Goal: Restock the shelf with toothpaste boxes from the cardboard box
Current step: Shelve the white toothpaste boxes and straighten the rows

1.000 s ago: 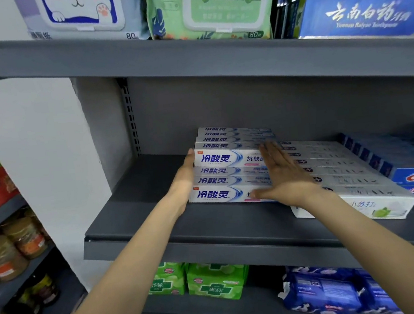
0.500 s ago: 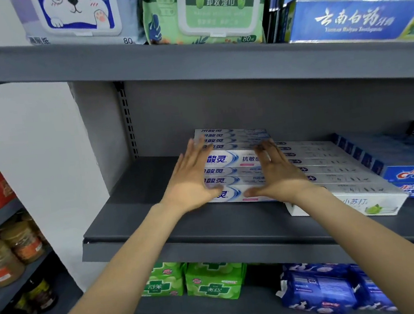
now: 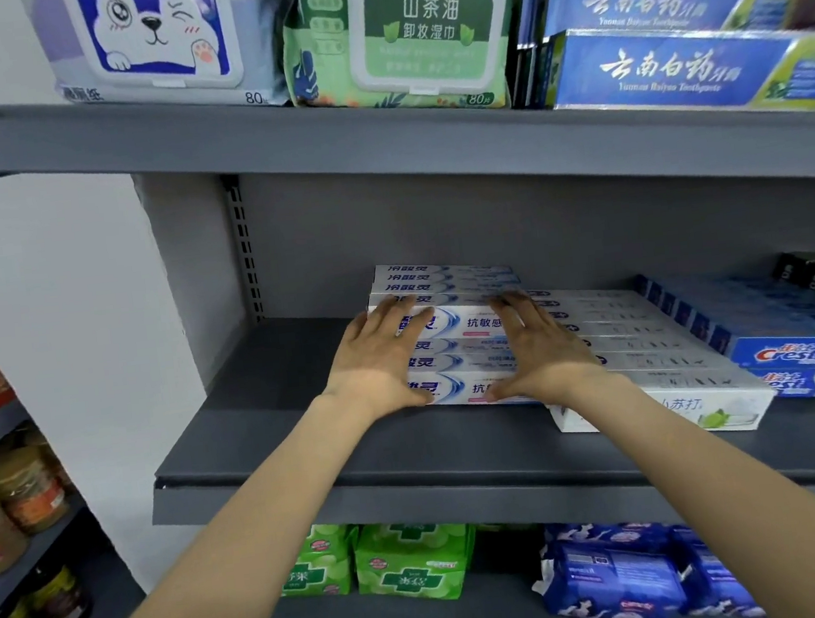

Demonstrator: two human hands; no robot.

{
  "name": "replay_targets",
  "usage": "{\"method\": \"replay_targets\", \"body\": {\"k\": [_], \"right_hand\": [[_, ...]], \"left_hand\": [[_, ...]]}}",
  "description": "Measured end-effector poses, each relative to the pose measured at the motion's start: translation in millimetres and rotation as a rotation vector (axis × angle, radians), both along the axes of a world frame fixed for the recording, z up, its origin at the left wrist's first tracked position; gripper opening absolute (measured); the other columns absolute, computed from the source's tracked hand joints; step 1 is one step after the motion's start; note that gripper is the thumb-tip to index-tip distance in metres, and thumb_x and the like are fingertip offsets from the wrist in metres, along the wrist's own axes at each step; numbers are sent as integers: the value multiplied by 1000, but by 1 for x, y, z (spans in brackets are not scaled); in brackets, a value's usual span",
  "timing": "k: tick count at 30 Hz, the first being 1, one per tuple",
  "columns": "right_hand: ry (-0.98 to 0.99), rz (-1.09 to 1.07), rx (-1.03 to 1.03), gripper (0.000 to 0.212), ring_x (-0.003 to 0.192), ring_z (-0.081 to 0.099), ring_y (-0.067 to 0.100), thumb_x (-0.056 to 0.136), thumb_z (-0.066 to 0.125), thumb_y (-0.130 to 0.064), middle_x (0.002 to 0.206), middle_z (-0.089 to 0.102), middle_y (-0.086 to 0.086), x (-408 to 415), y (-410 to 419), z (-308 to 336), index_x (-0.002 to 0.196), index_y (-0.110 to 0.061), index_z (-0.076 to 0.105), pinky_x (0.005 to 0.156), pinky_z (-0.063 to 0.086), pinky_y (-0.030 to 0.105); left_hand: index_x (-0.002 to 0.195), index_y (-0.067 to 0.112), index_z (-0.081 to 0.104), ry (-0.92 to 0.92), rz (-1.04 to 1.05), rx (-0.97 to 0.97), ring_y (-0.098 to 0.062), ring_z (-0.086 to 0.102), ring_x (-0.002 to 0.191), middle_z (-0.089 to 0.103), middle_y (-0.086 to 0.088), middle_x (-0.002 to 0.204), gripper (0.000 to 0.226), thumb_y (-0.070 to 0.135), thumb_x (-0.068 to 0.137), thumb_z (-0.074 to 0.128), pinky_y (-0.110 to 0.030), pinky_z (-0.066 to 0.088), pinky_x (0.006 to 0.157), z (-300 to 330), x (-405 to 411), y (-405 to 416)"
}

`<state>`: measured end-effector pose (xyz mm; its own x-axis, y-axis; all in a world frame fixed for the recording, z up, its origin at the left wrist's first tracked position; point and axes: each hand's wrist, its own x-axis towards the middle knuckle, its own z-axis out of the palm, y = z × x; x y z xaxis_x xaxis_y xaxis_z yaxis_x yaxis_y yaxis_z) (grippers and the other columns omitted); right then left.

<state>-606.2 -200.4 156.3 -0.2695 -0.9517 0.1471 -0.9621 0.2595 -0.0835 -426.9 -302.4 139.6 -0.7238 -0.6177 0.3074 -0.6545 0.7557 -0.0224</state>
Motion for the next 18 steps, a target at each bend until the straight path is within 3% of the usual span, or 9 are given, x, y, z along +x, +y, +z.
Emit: {"method": "replay_targets", "body": {"k": [3,5,8,10,11,18], "right_hand": [[-64,-32,2,120,145,-17,19,66,77,-52,157,-15,2,3,-1,-2,150,-22,-3,118,13,39],[-178,-72,-2,124,144,-21,21,65,77,-54,156,-23,5,3,-2,-1,150,-22,-6,119,12,41],[-228,-86,30,126,146,-13,23,66,77,-54,156,-24,4,-3,-3,3,150,-23,-11,119,12,41],[-232,-77,46,126,146,-10,24,66,77,-53,157,-22,3,-6,-3,3,150,-24,-11,119,12,41],[-234,-76,50,125,147,-9,24,66,78,-53,157,-21,3,-6,-4,3,150,-24,-10,118,12,41],[-221,-85,69,123,146,-11,24,68,76,-52,157,-20,4,-6,-6,2,150,-21,-11,118,10,40]], "left_hand": [[151,28,6,246,38,138,-18,1,147,-1,2,159,106,62,71,66,-35,10,117,-3,2,6],[151,19,8,512,108,383,-19,8,146,4,-1,159,106,58,73,68,-34,17,117,-3,1,-1],[146,15,27,785,190,796,-21,40,133,37,-2,149,92,57,75,66,-36,40,105,3,-1,-14],[135,18,42,830,176,876,-17,56,109,56,1,130,65,47,82,64,-31,48,87,4,-2,-14],[130,20,45,833,165,882,-16,57,105,58,2,125,55,43,84,64,-30,48,86,4,-3,-12],[133,21,40,764,130,879,-19,53,117,55,2,130,57,40,84,64,-31,43,94,3,-3,-11]]}}
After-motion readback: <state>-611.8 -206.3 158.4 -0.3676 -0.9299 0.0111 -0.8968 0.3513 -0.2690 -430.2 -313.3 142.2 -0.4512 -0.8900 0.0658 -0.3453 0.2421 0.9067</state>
